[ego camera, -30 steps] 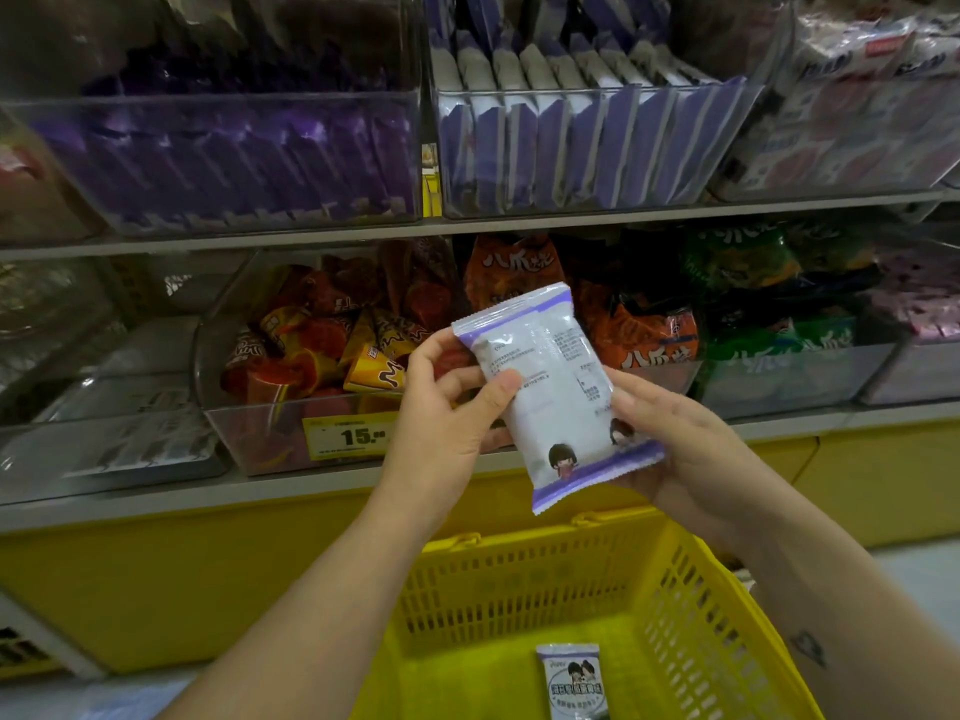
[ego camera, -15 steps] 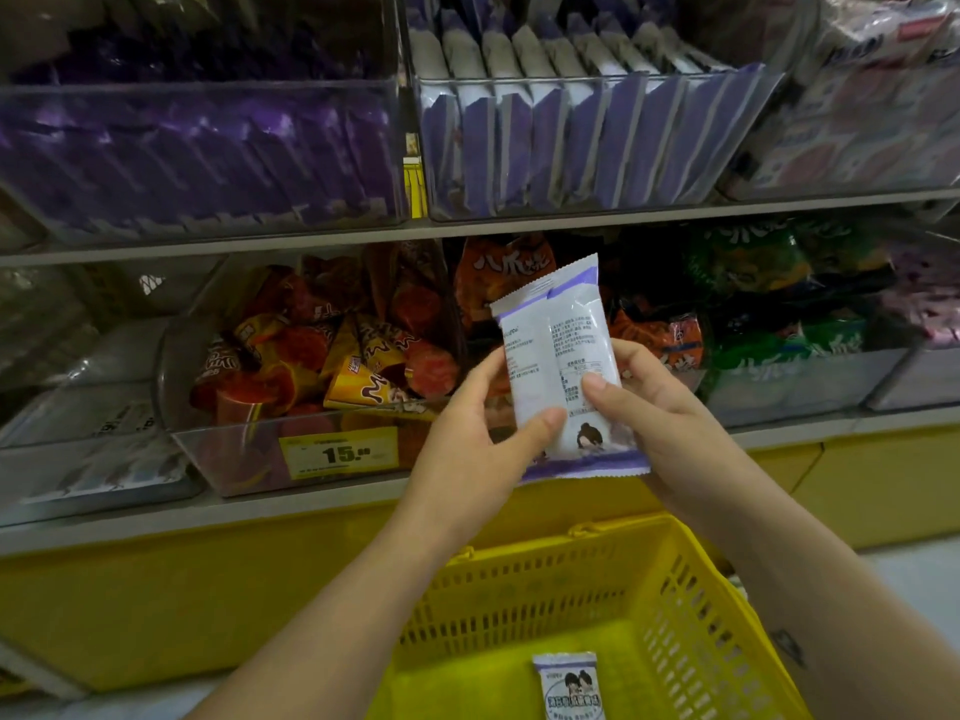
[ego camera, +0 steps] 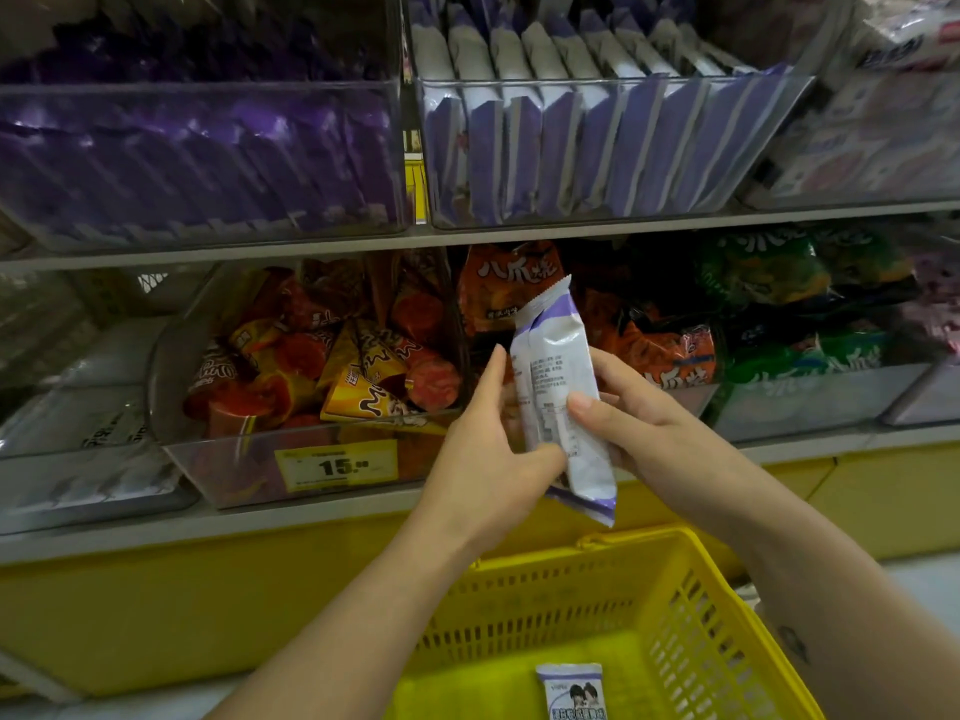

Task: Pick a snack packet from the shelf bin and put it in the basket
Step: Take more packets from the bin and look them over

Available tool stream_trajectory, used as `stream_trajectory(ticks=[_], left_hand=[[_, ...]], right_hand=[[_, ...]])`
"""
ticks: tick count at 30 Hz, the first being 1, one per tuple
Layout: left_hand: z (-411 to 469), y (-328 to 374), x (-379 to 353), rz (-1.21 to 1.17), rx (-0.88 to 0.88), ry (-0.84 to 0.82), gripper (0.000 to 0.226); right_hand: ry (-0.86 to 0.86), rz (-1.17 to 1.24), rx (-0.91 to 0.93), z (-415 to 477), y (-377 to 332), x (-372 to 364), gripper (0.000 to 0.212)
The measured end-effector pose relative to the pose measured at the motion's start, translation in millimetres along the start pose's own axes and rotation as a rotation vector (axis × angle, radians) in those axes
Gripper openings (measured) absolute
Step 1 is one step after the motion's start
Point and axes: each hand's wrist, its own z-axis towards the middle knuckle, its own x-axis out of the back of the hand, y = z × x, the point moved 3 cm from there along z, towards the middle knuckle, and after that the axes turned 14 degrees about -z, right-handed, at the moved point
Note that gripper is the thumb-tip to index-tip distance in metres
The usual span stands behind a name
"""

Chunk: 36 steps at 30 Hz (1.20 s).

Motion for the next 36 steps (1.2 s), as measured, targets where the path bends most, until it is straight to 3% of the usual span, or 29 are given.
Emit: stream_trajectory(ticks=[10, 19, 22, 26, 31, 36], left_hand=[[7.2, -1.7, 15.0, -0.087, 0.010, 0.072, 0.047], [3.1, 2.7, 20.6, -0.104, -0.008, 0.131, 0.014], [2.3, 5.7, 18.2, -0.105, -0.020, 0.125, 0.017], [1.4, 9.0, 9.4, -0.114, -0.022, 0.076, 0.041], [2.6, 30.9, -7.6, -0.029, -0.081, -0.059, 0.061], [10.5, 66.1, -13.2, -0.103, -0.073, -0.214, 0.068]], right_hand=[[-0.091, -0.062, -0.017, -0.1, 4.1, 3.4, 0.046], [-0.170, -0.065, -0.051, -2.3, 0.3, 1.7, 0.044], [-0.183, 0.062, -0.089, -3.1, -0.6, 0.1, 0.043], [-0.135, 0.174, -0.091, -3.3, -7.1, -0.5, 0.044], [-0.041, 0.086, -0.036, -8.3, -23.0, 11.6, 0.047], [0.234, 0.282, 0.017, -14.2, -50.3, 44.0, 0.046]])
